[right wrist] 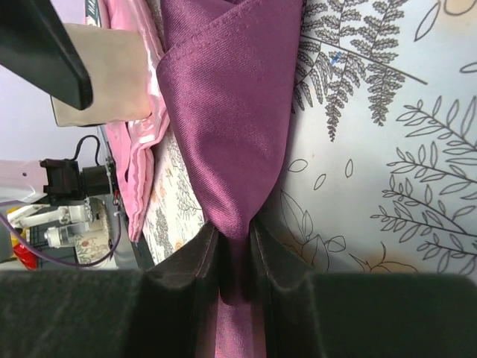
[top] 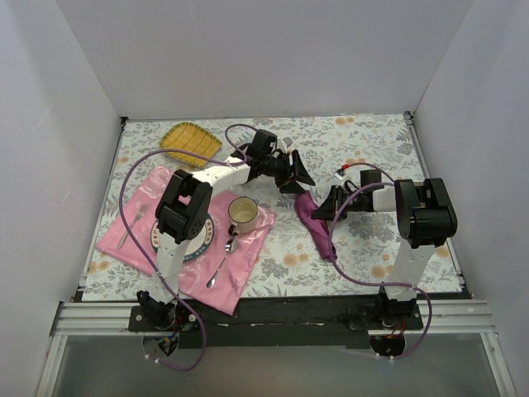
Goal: Fold the napkin, place the utensils inside, and roll it up
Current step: Roll the napkin with the utensil
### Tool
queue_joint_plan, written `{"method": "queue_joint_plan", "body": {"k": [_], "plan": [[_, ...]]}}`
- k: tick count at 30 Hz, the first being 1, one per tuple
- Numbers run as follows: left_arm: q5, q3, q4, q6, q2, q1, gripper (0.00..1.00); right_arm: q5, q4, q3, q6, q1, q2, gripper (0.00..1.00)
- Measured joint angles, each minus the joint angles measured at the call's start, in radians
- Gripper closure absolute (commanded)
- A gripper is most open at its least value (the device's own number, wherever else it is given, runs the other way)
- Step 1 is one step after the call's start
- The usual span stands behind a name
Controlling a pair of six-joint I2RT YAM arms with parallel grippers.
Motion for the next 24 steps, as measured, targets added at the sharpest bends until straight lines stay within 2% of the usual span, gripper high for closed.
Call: {"method": "queue_joint_plan", "body": {"k": [6,15,24], "plan": [[0.002,0.019,0.004,-0.002,0.001,-0.003,0.46,0.051,-0.148,0.06,-0.085,0.0,-0.017,0.51],[0.002,0.024,0.008,-0.004,0.014,-0.003,0.46,0.244,-0.333,0.124,-0.197,0.039,-0.124,0.28],[-0.004,0.024,-0.005,-0.004,0.016,-0.003,0.46,0.446,-0.45,0.138,-0.236,0.135,-0.246,0.25]]}}
